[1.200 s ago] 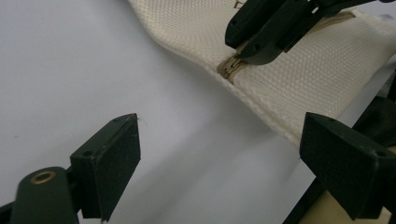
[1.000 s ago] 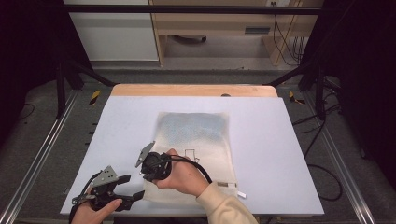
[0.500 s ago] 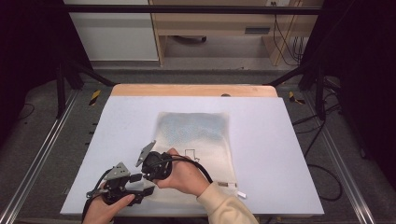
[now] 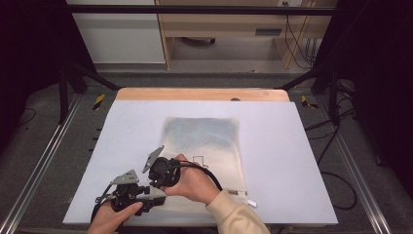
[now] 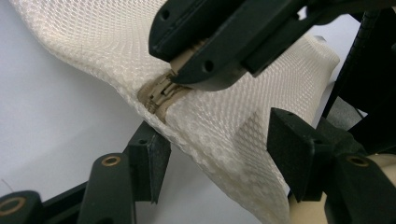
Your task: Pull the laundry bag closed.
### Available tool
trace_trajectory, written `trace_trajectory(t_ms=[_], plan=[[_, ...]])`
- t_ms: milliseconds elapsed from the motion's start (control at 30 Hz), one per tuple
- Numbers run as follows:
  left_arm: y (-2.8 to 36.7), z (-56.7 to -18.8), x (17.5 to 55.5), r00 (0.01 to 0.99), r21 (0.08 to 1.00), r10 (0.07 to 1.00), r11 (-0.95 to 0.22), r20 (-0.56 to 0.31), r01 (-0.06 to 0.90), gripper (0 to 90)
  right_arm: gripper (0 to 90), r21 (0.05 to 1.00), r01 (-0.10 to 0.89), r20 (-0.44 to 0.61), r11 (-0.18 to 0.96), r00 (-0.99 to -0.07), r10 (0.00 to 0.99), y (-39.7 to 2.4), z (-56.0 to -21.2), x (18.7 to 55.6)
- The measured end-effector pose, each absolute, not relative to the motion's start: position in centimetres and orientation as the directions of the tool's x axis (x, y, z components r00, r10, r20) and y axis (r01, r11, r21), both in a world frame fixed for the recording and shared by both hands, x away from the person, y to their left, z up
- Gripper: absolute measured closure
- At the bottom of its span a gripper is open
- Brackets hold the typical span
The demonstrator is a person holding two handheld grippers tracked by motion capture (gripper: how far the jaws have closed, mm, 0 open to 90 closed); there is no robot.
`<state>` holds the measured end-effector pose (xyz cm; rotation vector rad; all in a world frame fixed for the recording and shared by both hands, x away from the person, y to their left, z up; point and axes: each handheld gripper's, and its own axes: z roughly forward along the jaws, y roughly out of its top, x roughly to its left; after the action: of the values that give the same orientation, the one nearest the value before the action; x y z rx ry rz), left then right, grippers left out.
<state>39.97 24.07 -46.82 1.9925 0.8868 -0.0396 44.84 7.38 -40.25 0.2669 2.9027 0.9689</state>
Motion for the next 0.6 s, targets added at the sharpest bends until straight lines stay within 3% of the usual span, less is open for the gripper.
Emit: trace_trajectory(t_ms=[600], plan=[[24.3,-47.2,41.5,0.748,0.733,0.547,-0.318,-0.376,0.601,55.4,81.7,0.601,0.138,-0.018,0.787,-0.982,0.186,7.2,-40.4,44.8]])
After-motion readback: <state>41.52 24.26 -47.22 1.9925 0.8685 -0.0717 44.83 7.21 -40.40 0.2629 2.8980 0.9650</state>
